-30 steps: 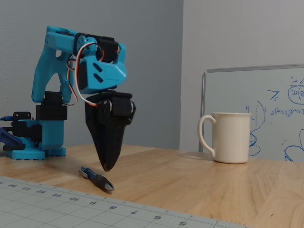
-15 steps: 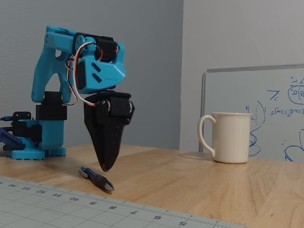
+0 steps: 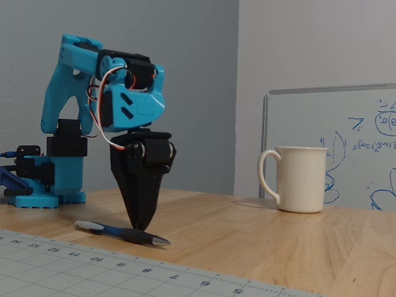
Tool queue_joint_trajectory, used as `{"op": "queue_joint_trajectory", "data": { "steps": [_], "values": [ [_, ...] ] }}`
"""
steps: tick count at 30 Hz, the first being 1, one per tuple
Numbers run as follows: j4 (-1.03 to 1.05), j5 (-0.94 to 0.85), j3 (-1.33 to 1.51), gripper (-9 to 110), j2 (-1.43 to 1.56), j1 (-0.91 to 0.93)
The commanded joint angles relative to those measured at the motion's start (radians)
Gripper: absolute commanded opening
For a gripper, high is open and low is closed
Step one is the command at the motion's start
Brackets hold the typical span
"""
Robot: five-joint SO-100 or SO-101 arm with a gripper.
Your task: Touch the pen.
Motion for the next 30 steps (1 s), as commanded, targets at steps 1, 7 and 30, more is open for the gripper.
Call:
{"op": "queue_joint_trajectory", "data": {
  "steps": [1,7,30],
  "values": [
    [-0.002,-0.008,-0.081,1,0.021,0.008],
    [-0.002,-0.008,-0.083,1,0.021,0.008],
    [-0.017,-0.008,-0.091,1,0.023,0.000]
  ]
}}
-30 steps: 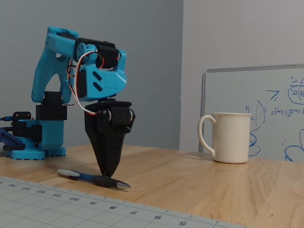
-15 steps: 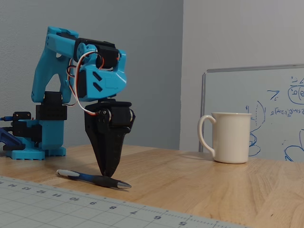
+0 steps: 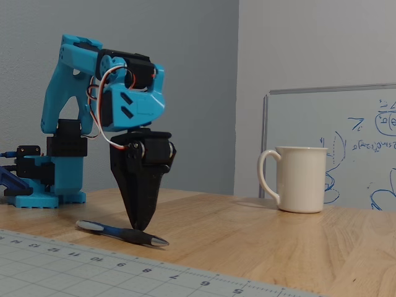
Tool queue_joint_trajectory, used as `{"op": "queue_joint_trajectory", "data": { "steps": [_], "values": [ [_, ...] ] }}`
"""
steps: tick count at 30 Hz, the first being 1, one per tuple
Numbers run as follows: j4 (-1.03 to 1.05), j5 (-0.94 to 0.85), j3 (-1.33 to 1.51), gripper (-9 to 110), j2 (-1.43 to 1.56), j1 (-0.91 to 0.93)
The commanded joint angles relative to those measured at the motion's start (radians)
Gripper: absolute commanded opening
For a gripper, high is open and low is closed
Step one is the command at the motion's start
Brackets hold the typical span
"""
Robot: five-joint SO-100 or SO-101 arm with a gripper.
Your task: Touch the pen.
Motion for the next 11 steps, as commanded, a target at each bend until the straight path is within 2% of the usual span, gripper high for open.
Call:
{"op": "queue_joint_trajectory", "data": {
  "steps": [1,11],
  "values": [
    [-0.017,-0.008,-0.083,1,0.023,-0.002],
    [-0.017,-0.008,-0.083,1,0.023,0.003]
  ]
}}
